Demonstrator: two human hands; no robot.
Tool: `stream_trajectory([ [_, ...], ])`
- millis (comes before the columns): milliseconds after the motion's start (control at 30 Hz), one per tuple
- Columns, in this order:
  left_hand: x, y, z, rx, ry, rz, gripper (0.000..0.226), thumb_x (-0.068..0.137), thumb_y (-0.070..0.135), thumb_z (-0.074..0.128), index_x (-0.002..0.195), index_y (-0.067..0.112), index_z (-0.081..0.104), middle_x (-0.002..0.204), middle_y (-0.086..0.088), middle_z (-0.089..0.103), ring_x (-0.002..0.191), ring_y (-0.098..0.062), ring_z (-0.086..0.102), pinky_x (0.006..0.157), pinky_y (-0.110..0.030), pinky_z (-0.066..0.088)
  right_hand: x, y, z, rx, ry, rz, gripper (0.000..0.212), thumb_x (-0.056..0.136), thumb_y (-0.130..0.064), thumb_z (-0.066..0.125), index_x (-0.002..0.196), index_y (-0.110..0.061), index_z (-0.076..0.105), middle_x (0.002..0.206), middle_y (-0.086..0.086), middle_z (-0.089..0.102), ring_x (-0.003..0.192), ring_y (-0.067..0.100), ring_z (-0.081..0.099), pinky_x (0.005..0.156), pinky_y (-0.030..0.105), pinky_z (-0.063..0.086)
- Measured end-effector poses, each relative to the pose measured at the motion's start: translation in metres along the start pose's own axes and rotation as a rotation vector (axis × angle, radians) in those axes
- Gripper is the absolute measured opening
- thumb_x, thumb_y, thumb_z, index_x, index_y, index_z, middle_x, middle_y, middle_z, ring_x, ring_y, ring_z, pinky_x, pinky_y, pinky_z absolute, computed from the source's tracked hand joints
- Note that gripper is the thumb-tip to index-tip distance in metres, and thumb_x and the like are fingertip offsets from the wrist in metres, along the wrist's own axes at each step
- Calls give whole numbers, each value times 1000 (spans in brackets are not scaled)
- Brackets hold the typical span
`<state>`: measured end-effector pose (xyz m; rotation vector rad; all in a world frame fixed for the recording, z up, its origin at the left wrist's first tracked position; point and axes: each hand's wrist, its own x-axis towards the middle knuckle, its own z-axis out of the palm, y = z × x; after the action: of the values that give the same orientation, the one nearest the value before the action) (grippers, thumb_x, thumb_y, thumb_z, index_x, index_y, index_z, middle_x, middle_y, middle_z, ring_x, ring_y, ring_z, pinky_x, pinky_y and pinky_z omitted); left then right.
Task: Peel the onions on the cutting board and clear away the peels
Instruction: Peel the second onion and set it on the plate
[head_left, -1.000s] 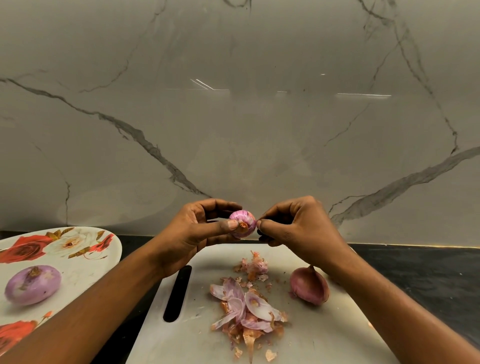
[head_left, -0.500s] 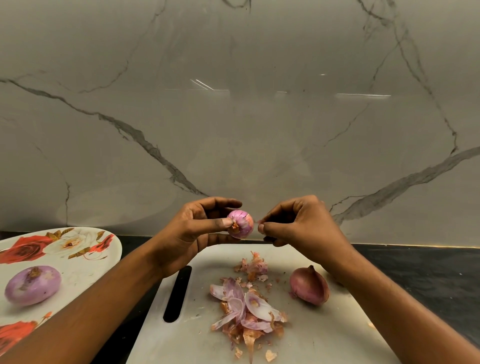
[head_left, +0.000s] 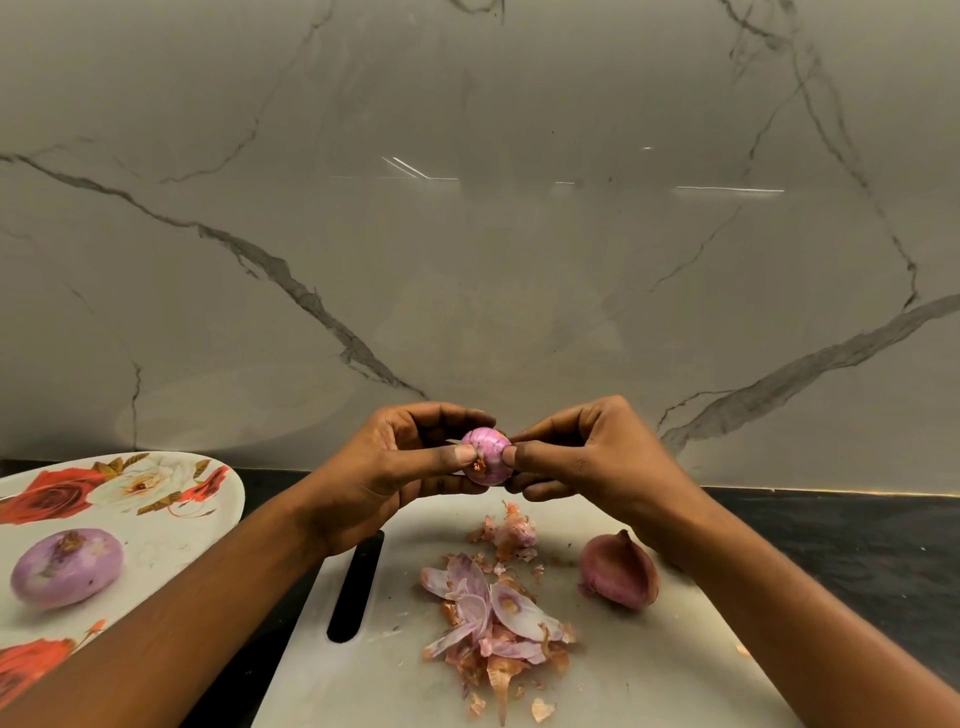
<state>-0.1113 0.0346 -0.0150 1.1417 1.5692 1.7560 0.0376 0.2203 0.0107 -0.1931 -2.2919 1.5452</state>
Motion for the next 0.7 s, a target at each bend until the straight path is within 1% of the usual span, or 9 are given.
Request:
stream_trajectory([
  [67, 0, 0, -1, 0, 1, -3, 44, 85, 8, 72, 129, 6, 69, 126, -13, 74, 117, -36, 71, 92, -42, 64, 1, 1, 0, -33, 4, -19, 14, 90, -14, 81, 101, -6, 83, 85, 10, 82, 82, 23, 81, 77, 35, 67],
  [133, 1, 0, -1, -26, -4, 0, 44, 86, 7, 71, 130, 5, 69, 127, -15, 73, 119, -38, 71, 94, -46, 63, 2, 1, 0, -36, 20, -39, 11, 93, -7, 77, 102, -6, 83, 84, 11, 82, 81, 23, 81, 75, 34, 67],
  [200, 1, 1, -1, -53, -10, 4, 43, 87, 6, 71, 130, 4, 68, 129, -17, 72, 119, -39, 70, 95, -47, 62, 2, 3, -1, -24, 36, -46, 11, 94, -2, 74, 101, -5, 82, 84, 13, 82, 80, 24, 81, 73, 32, 67],
  [300, 1, 1, -2, -80, -15, 9, 40, 89, 8, 77, 128, 6, 70, 129, -18, 72, 119, -40, 70, 93, -45, 63, 1, 3, -1, -26, 52, -58, 12, 95, -1, 72, 100, -6, 82, 84, 12, 82, 79, 23, 81, 71, 29, 66],
  [400, 2, 1, -3, -117, -7, 10, 41, 85, 8, 72, 126, 7, 72, 129, -19, 72, 118, -40, 71, 91, -42, 64, 3, 4, -1, 5, 84, -44, 11, 96, -1, 71, 98, -6, 81, 84, 12, 81, 79, 25, 81, 73, 33, 67],
  [500, 3, 1, -5, -182, -7, 6, 41, 87, 6, 69, 128, 6, 71, 132, -22, 69, 119, -44, 69, 93, -47, 63, 5, 6, -3, 4, 113, -33, 10, 96, -3, 72, 99, -6, 81, 85, 12, 81, 80, 26, 81, 76, 37, 68],
  [600, 4, 1, -5, -224, -1, -7, 43, 87, 8, 68, 130, 9, 72, 135, -21, 67, 120, -46, 68, 97, -54, 60, 6, 8, -5, -44, 130, -40, 10, 94, -2, 75, 99, -7, 82, 84, 10, 82, 78, 23, 81, 76, 36, 68],
  [700, 3, 2, -4, -216, 3, -12, 38, 87, 10, 69, 125, 11, 75, 133, -19, 69, 120, -44, 69, 93, -48, 63, 6, 10, -5, -109, 90, -46, 17, 88, 0, 82, 102, -9, 83, 84, 6, 82, 77, 20, 80, 74, 30, 66],
])
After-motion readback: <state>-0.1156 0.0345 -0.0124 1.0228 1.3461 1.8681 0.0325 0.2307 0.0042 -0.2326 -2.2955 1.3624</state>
